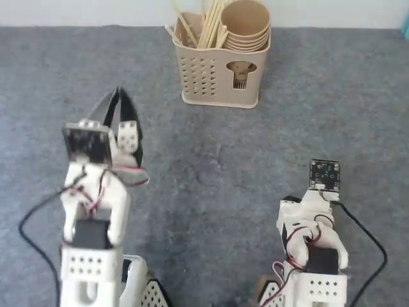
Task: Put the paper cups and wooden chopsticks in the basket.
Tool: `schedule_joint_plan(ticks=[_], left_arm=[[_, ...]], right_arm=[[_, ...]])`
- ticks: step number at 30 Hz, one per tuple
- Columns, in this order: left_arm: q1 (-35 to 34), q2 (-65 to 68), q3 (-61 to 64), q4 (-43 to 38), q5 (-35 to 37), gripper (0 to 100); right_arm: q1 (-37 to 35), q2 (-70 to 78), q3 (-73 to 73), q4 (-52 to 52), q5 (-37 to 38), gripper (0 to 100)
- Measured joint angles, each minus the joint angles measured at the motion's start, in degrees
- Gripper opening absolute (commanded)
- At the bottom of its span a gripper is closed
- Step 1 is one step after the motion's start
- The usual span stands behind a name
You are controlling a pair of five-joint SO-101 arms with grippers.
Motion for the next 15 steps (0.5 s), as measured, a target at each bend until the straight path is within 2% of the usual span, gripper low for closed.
schedule_joint_plan(ticks=[5,9,15], left_arm=[[-3.7,-16.5,15.5,0.4,0.0,1],[-5.9,-29.5,22.5,6.3,0.0,1],[-5.9,-31.1,24.4,14.9,0.1,1]], right_arm=[[-2.8,0.0,0.0,0.0,0.6,0.8],[-2.9,0.0,0.0,0.0,2.4,0.8],[-2.9,-0.8,1.9,0.0,4.0,0.8]])
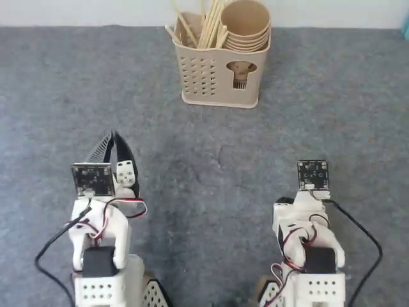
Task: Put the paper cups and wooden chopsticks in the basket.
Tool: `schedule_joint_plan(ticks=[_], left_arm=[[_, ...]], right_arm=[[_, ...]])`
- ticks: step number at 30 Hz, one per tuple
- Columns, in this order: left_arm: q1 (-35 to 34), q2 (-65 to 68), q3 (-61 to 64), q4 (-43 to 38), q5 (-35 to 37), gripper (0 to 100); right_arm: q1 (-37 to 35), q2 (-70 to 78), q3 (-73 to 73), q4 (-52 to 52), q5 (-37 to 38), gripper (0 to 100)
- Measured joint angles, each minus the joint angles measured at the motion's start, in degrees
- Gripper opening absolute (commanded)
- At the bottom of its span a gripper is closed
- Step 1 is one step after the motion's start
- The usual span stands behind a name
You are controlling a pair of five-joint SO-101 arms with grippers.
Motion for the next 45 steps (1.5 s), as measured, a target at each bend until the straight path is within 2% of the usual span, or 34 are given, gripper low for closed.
schedule_joint_plan(ticks=[5,15,20,23,28,32,37,41,45], left_arm=[[-0.2,-0.4,6.2,4.2,-0.1,1],[-0.3,-0.5,6.7,21.3,-0.1,1],[-0.3,-0.5,6.7,22.4,-0.1,1],[-0.6,-0.5,6.7,22.5,-0.1,1],[-6.1,-0.5,6.7,22.5,-0.1,1],[-8.1,-0.5,6.7,26.1,-0.1,1],[-8.2,-0.5,6.7,32.8,-0.1,1],[-4.5,-0.5,6.7,33.9,-0.1,1],[-2.4,-0.5,6.7,34.1,-0.1,1]], right_arm=[[0.1,0.6,0.4,-0.9,4.4,0.8],[-0.4,0.5,0.4,-1.0,4.9,0.8],[-0.4,0.5,0.4,-0.7,4.9,0.8],[-0.4,0.5,0.4,3.1,5.0,0.8],[-0.4,-0.2,0.4,6.8,5.2,0.8],[-0.2,-0.6,0.4,7.0,5.4,0.8],[5.4,-0.6,0.4,7.0,5.4,0.8],[11.4,-0.6,0.4,7.0,5.4,0.8],[12.6,-0.6,0.4,7.0,5.4,0.8]])
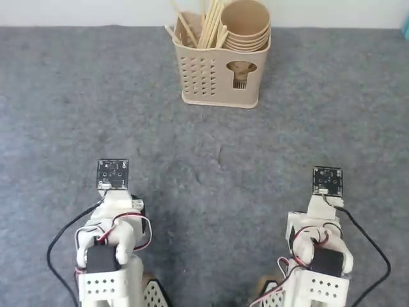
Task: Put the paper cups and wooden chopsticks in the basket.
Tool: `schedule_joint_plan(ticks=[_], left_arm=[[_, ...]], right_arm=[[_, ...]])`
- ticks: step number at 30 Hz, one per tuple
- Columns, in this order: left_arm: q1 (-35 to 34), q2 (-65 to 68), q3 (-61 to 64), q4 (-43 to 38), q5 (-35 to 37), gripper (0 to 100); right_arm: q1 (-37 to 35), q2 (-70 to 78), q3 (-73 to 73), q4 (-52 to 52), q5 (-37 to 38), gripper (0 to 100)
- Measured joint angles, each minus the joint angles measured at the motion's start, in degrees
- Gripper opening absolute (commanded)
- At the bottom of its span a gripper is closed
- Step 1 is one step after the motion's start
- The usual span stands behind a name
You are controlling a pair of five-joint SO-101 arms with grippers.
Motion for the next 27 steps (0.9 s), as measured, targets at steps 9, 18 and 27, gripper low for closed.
schedule_joint_plan(ticks=[9,18,27], left_arm=[[0.7,0.0,0.0,0.0,0.0,1],[0.6,0.0,0.0,0.0,0.0,1],[0.6,0.0,0.0,0.0,0.0,1]], right_arm=[[-4.9,0.0,0.0,0.0,0.0,0.8],[-5.1,0.0,0.0,0.0,0.0,0.8],[-5.1,0.0,0.0,0.0,0.0,0.8]])
